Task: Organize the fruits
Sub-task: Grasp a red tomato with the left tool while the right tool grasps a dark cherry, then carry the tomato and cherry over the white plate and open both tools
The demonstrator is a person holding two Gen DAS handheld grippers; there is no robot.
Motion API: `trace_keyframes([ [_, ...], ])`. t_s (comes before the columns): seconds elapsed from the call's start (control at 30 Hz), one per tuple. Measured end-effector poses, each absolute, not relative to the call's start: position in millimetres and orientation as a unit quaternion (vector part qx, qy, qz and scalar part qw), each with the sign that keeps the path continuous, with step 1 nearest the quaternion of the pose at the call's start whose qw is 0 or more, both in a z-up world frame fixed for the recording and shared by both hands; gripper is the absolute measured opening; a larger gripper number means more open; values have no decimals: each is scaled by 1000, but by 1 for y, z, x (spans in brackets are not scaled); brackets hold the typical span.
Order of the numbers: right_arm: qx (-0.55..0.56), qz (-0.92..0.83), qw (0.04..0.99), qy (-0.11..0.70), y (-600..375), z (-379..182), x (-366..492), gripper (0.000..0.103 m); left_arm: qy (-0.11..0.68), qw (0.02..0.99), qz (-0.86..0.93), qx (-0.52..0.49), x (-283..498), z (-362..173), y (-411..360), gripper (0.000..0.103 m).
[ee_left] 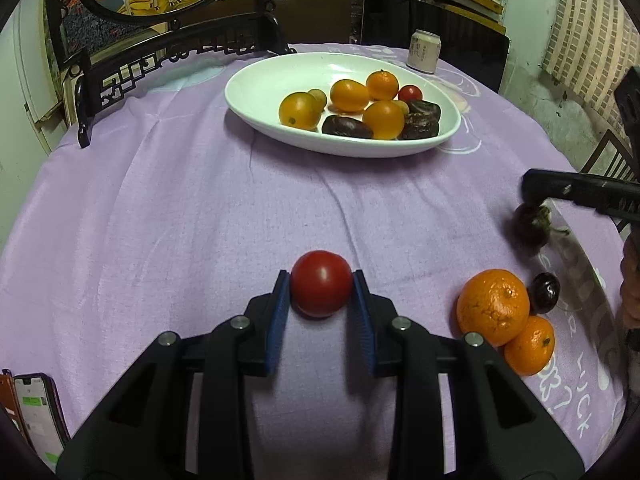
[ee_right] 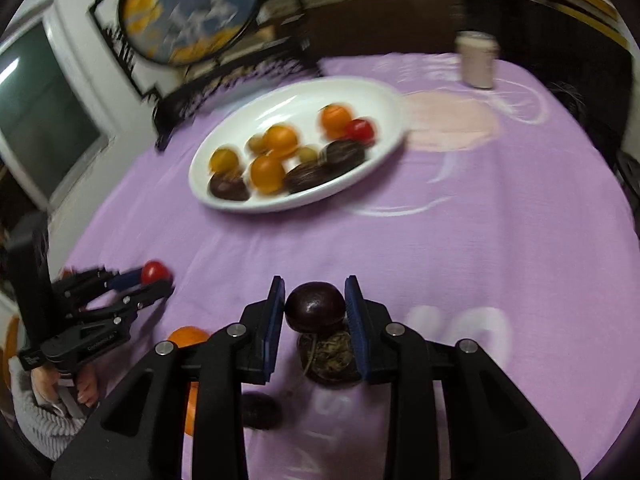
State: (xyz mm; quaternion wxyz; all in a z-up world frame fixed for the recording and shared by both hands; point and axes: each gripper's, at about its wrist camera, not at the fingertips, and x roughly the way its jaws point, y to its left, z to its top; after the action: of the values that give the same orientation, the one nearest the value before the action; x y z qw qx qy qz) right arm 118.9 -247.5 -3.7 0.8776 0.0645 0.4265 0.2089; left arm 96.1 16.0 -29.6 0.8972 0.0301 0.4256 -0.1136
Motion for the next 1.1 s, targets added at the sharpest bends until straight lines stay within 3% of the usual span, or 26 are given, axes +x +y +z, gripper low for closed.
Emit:
trace_keyframes([
  [0.23,55,170,893,413,-265,-3,120,31,426,897,-113,33,96,-31,15,31],
  [0.43,119,194,893,388,-283,7,118,31,425,897,-112,39,96,-31,13,31],
  [1.1,15,156,879,450,-248,-38,129,30,423,899,-115,22,102,-26,15,31],
])
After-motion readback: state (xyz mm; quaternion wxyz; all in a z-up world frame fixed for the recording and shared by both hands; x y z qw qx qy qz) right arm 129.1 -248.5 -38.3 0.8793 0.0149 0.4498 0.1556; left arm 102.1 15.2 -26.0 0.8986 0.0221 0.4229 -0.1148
